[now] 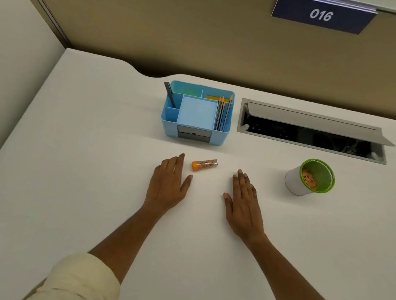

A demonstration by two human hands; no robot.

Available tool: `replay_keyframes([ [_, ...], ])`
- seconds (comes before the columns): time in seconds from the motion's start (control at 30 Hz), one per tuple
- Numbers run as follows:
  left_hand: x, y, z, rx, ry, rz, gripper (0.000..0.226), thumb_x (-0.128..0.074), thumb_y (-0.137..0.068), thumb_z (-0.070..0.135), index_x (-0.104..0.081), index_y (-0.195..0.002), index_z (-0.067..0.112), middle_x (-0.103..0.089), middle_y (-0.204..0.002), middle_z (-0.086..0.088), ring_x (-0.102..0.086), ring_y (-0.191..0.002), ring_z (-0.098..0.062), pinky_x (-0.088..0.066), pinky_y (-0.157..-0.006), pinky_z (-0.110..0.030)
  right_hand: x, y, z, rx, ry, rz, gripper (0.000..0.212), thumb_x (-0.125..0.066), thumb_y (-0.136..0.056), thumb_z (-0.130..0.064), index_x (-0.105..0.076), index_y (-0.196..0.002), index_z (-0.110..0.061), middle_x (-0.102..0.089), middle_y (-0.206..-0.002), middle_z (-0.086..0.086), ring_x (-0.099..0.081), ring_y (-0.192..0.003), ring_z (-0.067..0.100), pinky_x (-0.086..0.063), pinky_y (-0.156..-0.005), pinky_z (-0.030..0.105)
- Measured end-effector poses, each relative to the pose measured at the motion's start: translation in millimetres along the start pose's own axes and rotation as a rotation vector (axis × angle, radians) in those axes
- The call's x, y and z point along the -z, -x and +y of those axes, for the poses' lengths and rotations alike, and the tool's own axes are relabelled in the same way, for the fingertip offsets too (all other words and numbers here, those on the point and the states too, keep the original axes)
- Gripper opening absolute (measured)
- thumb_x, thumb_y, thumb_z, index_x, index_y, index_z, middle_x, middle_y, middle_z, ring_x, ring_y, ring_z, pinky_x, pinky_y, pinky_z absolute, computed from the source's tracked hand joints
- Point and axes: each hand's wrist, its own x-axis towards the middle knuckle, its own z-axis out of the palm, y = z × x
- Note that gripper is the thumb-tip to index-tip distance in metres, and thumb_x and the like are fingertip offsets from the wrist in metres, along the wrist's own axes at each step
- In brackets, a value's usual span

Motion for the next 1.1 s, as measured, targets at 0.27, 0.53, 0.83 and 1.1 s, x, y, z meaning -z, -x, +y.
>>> replay_keyframes([
  [0.27,11.8,-27.4,23.5,-0.148,-0.123,-0.072,0.039,-0.049,-0.103,0.038,-0.053,-0.137,0.018,-0.060,-0.133,-0.008,-0.054,-0.116,-0.026,-0.048,-0.091,-0.037,21.8,6.8,-14.8,-0.038,-0.079,0.046,0.059,-0.044,-0.105,-0.026,-0.023,-0.157,-0.010,-0.017,-0.169,0.008,-0.015,-0.156,0.021,-0.021,-0.126,0.040],
  [0.53,36.6,-8.3,39.9,-0.189,0.262,-0.123,0.044,-0.059,-0.100,0.036,-0.055,-0.139,0.016,-0.062,-0.139,-0.008,-0.058,-0.123,-0.024,-0.048,-0.102,-0.034,62.0,12.7,-38.0,0.071,-0.097,0.133,0.063,-0.055,-0.101,-0.020,-0.027,-0.157,-0.011,-0.020,-0.168,0.007,-0.019,-0.155,0.021,-0.024,-0.124,0.036],
  [0.83,102.5,34.0,74.9,-0.463,0.313,0.099,0.044,-0.068,-0.094,0.032,-0.063,-0.131,0.009,-0.070,-0.126,-0.013,-0.065,-0.114,-0.029,-0.044,-0.093,-0.026,138.7,27.0,-74.7,0.335,-0.030,0.233,0.069,-0.069,-0.094,-0.023,-0.036,-0.153,-0.008,-0.036,-0.162,0.011,-0.031,-0.152,0.029,-0.025,-0.124,0.052],
  [1.1,137.0,70.9,98.3,-0.575,0.417,0.185,0.042,-0.077,-0.088,0.020,-0.067,-0.126,0.004,-0.074,-0.116,-0.016,-0.069,-0.103,-0.031,-0.053,-0.086,-0.031,167.9,52.0,-86.8,0.456,0.094,0.402,0.053,-0.086,-0.078,-0.017,-0.065,-0.125,-0.003,-0.074,-0.118,0.016,-0.072,-0.108,0.033,-0.049,-0.104,0.059],
])
